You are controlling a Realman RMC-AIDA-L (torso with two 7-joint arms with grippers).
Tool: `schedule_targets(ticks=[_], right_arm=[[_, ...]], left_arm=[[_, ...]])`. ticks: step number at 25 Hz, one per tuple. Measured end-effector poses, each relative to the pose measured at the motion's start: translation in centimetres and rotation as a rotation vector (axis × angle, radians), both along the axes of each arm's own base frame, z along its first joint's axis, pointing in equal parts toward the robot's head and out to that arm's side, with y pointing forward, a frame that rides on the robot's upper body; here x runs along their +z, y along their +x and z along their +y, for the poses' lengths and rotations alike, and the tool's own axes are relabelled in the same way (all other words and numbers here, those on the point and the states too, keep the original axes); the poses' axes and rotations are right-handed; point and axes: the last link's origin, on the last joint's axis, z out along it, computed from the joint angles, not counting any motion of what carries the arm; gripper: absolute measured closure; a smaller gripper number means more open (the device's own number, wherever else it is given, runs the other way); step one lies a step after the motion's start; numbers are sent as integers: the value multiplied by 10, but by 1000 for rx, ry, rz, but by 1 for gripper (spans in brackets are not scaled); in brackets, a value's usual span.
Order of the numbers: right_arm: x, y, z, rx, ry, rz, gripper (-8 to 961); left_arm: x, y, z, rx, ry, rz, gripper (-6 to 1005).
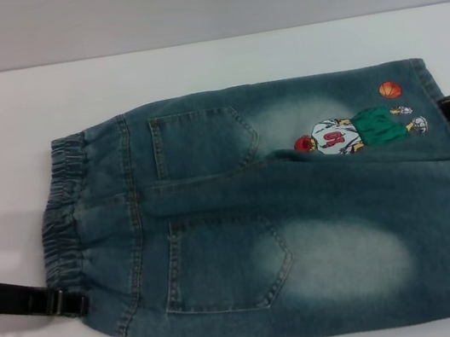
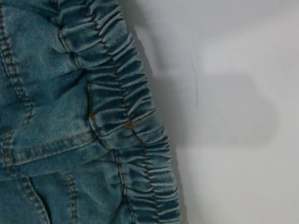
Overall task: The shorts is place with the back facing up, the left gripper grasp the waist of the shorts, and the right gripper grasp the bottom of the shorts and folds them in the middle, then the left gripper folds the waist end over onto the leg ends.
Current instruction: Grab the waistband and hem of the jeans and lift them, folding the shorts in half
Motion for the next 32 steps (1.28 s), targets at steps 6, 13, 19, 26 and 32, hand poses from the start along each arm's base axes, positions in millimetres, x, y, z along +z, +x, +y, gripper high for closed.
schedule_targets(ticks=[6, 13, 19, 26, 32], right_arm=[[0, -1, 0, 3, -1, 0, 249], [1, 0, 1, 3, 3, -8, 249], [1, -1, 1, 8, 3, -12, 249], [1, 0, 2, 11, 3, -14, 249], [-1, 1, 0, 6, -6, -16, 250]], left_arm=[[0, 0, 0, -1, 1, 3, 562], [12, 16, -1, -46, 58, -37, 648], [14, 17, -1, -44, 64, -45, 770], [16, 18, -3, -44, 77, -48, 935], [16, 25, -3, -65, 79, -64, 939]])
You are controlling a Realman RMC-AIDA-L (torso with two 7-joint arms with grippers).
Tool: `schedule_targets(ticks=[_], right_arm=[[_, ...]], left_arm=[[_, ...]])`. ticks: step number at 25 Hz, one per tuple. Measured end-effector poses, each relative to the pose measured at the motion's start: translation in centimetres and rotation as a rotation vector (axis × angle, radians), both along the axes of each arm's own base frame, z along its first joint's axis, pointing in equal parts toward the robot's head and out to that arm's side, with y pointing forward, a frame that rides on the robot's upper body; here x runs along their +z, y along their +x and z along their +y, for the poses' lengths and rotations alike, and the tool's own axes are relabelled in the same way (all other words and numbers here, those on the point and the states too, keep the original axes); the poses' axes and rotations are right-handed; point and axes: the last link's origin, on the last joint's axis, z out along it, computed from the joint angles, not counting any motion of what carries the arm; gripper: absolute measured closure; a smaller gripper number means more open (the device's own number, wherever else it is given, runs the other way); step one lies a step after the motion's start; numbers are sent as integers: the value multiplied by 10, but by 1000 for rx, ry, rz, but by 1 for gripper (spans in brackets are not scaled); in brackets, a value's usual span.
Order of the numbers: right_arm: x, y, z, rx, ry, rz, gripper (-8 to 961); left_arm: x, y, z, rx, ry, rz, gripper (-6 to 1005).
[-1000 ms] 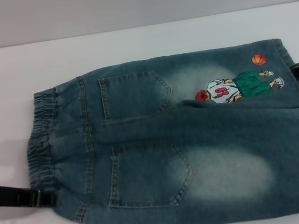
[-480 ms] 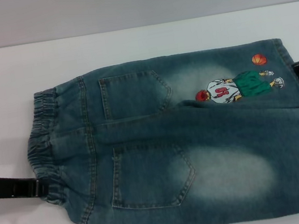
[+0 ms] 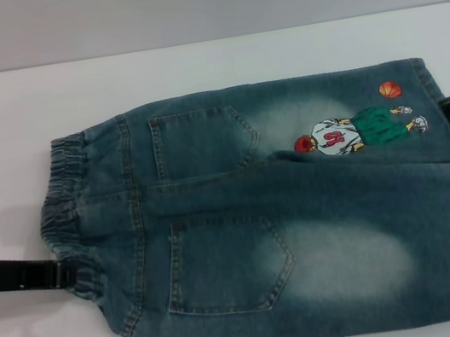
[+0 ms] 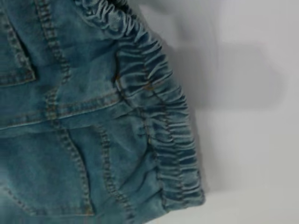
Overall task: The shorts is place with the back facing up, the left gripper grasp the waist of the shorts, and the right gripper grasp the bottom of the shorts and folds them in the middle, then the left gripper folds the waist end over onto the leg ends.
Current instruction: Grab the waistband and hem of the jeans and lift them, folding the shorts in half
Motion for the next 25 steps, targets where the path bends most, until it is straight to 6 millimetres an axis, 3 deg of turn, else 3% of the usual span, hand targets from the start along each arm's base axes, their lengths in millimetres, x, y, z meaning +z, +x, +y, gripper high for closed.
schedule_targets(ticks=[12, 18, 25], right_arm=[[-8, 5, -21, -113, -102, -8, 250], [-26, 16, -39, -150, -169, -10, 250], [-37, 15, -56, -161, -203, 21, 249]], left_arm=[[2, 17, 4, -62, 7, -22, 939], [2, 19, 7, -73, 9, -17, 939], [-2, 19, 8, -81, 2, 1, 940]])
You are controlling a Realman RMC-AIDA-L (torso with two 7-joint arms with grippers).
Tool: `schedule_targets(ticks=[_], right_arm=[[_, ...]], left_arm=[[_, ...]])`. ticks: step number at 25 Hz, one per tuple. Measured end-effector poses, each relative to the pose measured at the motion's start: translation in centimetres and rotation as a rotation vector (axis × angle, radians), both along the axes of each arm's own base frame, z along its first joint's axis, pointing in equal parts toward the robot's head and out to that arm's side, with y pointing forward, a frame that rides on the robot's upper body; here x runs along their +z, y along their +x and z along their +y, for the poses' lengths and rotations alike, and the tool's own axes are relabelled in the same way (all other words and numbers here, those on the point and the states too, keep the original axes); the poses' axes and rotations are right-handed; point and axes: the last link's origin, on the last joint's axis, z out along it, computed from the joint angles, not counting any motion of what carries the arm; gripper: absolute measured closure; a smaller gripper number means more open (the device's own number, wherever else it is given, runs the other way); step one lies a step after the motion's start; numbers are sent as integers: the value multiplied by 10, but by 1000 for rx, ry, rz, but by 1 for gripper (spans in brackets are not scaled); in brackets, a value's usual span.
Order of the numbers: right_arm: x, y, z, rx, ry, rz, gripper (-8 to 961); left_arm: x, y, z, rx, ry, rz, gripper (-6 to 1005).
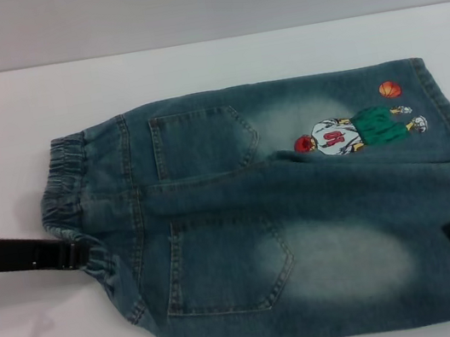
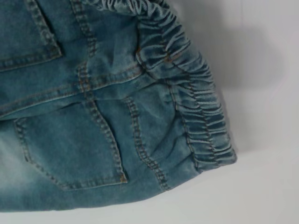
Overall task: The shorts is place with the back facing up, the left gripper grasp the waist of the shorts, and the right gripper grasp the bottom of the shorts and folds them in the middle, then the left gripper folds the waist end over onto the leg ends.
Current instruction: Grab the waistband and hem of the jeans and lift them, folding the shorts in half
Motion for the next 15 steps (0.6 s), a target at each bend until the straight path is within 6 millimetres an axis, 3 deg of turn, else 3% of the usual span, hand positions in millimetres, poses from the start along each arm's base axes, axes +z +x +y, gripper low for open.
schedule_targets(ticks=[15], right_arm=[[5, 29, -25, -148, 10, -33, 248]], left_arm=[[-7, 6, 3, -15, -23, 19, 940]])
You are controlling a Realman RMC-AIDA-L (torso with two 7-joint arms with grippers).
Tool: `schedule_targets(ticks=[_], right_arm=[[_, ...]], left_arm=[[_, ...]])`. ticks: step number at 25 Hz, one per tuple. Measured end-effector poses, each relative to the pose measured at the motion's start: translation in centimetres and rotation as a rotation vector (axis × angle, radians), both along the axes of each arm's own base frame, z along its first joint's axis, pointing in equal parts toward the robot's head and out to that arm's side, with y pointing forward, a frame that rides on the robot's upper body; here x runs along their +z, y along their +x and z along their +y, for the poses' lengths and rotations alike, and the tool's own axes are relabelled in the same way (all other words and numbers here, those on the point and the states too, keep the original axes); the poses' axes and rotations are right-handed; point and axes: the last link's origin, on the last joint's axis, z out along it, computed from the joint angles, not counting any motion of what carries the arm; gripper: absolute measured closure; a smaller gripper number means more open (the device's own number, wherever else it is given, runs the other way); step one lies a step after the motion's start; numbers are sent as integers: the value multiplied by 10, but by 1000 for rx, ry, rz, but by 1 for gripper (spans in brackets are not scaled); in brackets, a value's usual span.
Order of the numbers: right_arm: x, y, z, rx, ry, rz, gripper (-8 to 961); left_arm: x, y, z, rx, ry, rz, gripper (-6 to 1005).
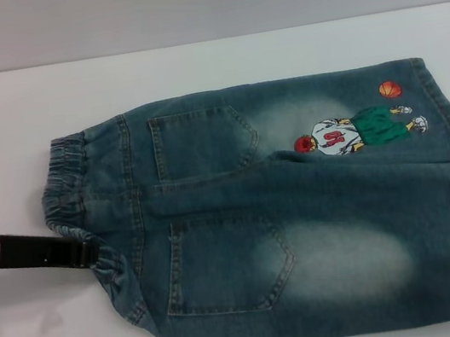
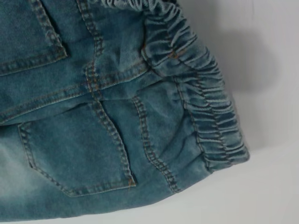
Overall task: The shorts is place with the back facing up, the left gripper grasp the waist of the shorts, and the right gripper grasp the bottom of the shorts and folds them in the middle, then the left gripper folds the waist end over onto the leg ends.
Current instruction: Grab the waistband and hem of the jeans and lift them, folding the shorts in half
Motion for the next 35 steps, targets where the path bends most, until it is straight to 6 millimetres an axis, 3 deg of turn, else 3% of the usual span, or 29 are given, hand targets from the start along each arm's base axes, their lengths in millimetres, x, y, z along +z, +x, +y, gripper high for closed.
schedule_targets(ticks=[17, 35], right_arm=[[-3, 19, -10, -73, -27, -29, 253], [-4, 19, -8, -67, -23, -32, 253]], left_arm=[[0, -1, -1, 5, -6, 2, 940], [-5, 3, -2, -8, -22, 4, 941]])
